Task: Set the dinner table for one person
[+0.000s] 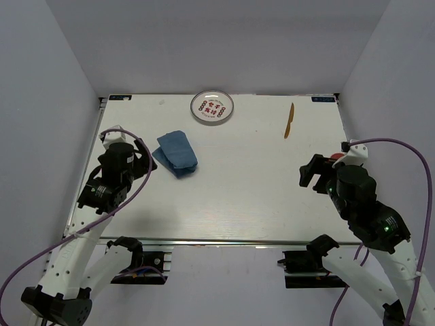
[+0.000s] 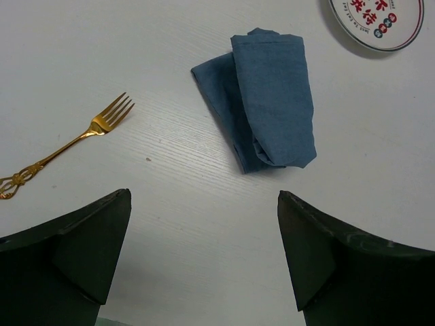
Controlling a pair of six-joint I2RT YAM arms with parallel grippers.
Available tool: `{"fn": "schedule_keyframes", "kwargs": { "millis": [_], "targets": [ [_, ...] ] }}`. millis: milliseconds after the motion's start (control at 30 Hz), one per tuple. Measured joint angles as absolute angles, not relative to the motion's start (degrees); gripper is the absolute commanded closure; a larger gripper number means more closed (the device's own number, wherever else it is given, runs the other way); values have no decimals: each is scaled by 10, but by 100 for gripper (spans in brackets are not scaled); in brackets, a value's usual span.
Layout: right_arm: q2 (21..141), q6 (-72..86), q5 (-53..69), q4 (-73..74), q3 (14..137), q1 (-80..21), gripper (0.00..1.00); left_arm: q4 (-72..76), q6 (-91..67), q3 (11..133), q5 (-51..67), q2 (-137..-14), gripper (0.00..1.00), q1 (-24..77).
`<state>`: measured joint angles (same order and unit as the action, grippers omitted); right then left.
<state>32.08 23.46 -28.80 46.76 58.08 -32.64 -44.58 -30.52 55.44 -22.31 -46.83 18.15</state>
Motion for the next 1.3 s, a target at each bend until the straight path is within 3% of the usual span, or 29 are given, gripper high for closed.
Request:
{"fn": "schedule_keyframes", "kwargs": {
  "millis": [500, 1000, 1167, 1267, 1300],
  "targets": [
    [303, 234, -211, 449, 575, -326, 11, -452, -421, 535, -211, -491, 2, 181],
    [283, 248, -74, 415, 526, -326, 11, -248, -504, 526, -198, -804, 5, 181],
    [282, 254, -35, 401, 498, -326, 11, -154, -490, 524, -191, -905, 21, 181],
    [282, 255, -24, 398, 497, -327, 11, -111, -478, 524, -184, -945, 39, 181],
    [282, 256, -22, 396, 497, -327, 11, -99, -474, 524, -181, -953, 58, 181]
  ]
}}
